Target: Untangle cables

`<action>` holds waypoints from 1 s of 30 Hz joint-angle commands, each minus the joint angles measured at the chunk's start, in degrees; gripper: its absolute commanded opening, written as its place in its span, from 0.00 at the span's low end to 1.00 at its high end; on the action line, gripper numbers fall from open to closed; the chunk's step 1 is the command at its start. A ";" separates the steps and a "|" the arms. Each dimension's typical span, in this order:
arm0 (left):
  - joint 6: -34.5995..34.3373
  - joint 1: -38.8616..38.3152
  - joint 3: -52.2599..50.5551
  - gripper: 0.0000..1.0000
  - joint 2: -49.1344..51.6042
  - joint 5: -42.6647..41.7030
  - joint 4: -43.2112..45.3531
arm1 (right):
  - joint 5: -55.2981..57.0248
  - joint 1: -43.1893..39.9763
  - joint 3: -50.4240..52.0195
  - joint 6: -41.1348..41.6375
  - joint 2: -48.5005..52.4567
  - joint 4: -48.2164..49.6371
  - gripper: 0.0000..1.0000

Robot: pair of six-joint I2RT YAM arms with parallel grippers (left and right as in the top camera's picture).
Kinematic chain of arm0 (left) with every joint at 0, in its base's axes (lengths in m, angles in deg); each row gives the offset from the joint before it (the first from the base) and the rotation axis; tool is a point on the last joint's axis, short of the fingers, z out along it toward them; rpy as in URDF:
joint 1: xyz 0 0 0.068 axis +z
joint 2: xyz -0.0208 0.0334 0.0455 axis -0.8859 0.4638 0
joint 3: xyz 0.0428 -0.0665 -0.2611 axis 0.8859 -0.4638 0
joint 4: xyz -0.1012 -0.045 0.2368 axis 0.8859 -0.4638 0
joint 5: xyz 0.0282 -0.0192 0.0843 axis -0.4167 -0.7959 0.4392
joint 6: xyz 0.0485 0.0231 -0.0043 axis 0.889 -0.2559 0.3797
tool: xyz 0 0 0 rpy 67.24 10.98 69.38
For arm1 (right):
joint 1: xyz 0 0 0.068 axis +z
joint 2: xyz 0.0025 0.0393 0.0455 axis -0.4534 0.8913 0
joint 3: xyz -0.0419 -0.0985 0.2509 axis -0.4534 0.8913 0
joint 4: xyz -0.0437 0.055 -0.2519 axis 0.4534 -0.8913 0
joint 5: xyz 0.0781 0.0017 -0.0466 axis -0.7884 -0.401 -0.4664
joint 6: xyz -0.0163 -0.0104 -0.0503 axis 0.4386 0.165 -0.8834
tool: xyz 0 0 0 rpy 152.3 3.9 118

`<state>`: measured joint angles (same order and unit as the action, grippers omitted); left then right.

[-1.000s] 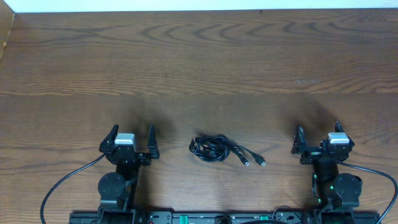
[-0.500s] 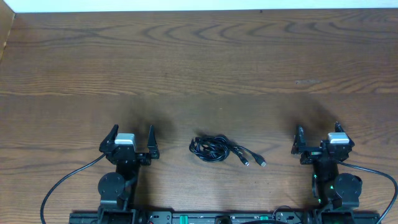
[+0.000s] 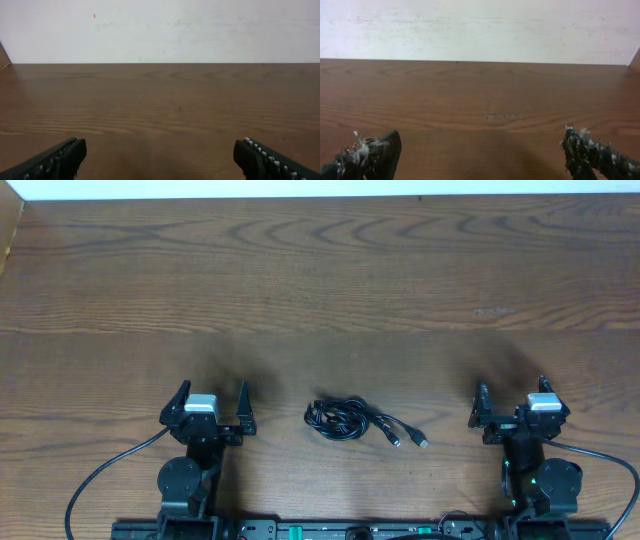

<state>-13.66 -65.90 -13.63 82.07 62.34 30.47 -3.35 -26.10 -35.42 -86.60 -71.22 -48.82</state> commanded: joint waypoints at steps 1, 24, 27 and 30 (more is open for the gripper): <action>-0.52 -0.17 -1.01 0.99 -0.24 0.42 -1.88 | 0.04 -0.39 0.07 0.57 -0.33 -0.35 0.99; -4.42 -0.17 11.39 0.99 12.63 -3.87 -15.02 | 0.04 -0.39 0.07 0.57 -0.31 -0.35 0.99; -4.46 -0.17 15.67 0.99 16.35 -6.14 -18.03 | 0.04 -0.39 0.07 0.57 -0.31 -0.35 0.99; -4.68 -0.20 19.69 0.99 19.67 -8.44 -20.44 | 0.02 -0.39 0.07 0.57 -0.31 -0.35 0.99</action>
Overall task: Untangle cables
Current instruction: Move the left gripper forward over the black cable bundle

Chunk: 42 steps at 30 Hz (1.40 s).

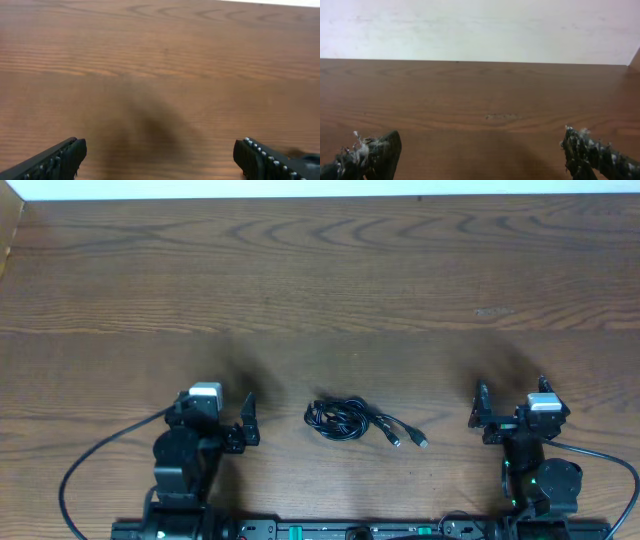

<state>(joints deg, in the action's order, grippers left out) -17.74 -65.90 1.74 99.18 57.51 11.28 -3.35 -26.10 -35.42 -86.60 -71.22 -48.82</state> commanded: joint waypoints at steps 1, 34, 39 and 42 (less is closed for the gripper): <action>-0.92 -0.20 5.64 0.99 3.56 -4.17 -2.16 | 0.02 -0.39 0.07 0.57 -0.31 -0.35 0.99; 0.63 -2.51 32.11 0.99 22.16 -16.28 -38.80 | 0.04 -0.39 0.07 0.57 -0.31 -0.35 0.99; 2.14 -8.66 32.11 0.99 25.79 -16.55 -37.90 | 0.02 -0.39 0.07 0.57 -0.31 -0.35 0.99; 2.54 -13.66 32.11 0.99 28.72 -16.52 -36.98 | 0.04 -0.39 0.07 0.57 -0.31 -0.35 0.99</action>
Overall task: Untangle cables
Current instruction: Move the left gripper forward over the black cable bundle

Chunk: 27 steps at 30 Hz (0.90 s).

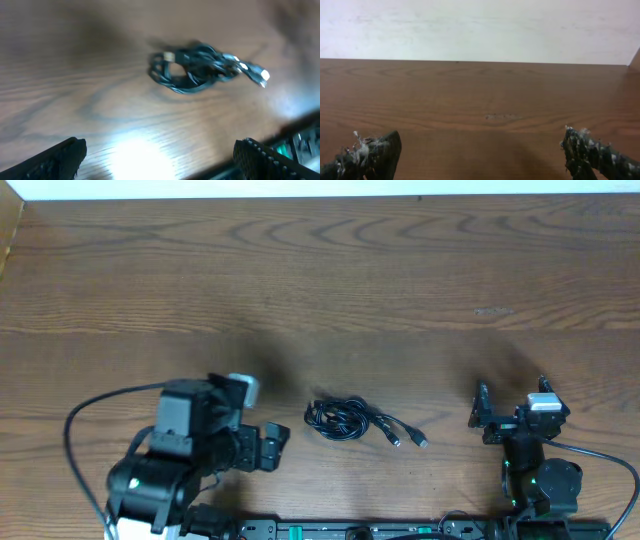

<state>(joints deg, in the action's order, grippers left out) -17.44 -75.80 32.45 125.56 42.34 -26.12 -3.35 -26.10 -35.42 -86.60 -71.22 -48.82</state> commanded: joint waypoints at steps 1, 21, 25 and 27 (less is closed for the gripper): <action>2.47 -5.57 1.40 0.99 3.43 -1.36 0.76 | 0.04 -0.39 0.07 0.57 -0.31 -0.35 0.99; 3.21 -33.79 1.40 0.99 22.45 20.92 18.95 | 0.02 -0.39 0.07 0.57 -0.31 -0.35 0.99; 6.54 -33.79 1.40 0.99 23.34 22.47 20.50 | 0.04 -0.39 0.07 0.57 -0.31 -0.35 0.99; 6.80 -33.79 1.40 0.97 23.39 22.27 20.50 | 0.04 -0.39 0.07 0.57 -0.31 -0.35 0.99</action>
<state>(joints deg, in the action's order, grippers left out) -12.76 -109.37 32.51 148.80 62.34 -5.81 -3.35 -26.10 -35.42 -86.60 -71.22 -48.82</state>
